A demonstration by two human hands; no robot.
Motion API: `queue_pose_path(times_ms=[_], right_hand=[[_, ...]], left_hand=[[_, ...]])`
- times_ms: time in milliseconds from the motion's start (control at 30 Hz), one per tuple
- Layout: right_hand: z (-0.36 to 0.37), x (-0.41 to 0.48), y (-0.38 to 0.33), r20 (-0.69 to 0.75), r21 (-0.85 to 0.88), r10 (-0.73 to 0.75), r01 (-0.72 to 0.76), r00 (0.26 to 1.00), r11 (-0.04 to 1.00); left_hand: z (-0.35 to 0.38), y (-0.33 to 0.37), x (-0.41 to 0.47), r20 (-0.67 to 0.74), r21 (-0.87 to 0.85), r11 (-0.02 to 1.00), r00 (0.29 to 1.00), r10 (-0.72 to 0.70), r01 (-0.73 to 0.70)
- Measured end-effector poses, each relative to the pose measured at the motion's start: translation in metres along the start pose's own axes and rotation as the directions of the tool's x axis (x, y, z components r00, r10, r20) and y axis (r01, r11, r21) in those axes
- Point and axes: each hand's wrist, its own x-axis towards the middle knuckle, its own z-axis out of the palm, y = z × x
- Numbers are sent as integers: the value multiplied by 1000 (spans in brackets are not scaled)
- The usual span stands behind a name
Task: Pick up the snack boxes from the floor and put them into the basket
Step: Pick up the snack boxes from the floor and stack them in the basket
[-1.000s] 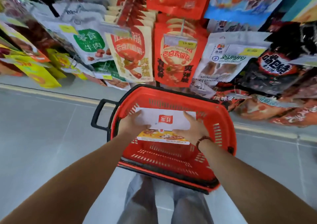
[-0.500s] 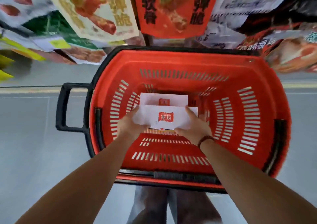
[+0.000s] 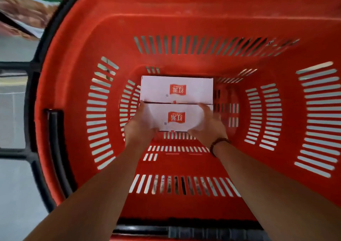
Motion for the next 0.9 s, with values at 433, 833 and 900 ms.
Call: queue_pose_path(times_ms=[433,833,900], right_hand=[[-9,3,4,37,-58,-51,53,998,997],[-154,-97,-28,-130,-46,-143,138,981,989],[-184,-123,-30,-149,-40,-124,120,981,992]], left_hand=[[16,3,16,17,404,900,985,172,-164],[-70,101,-91,28,122,939,947,320,-321],[-90,126,-106,27,98,922,927,374,-374]])
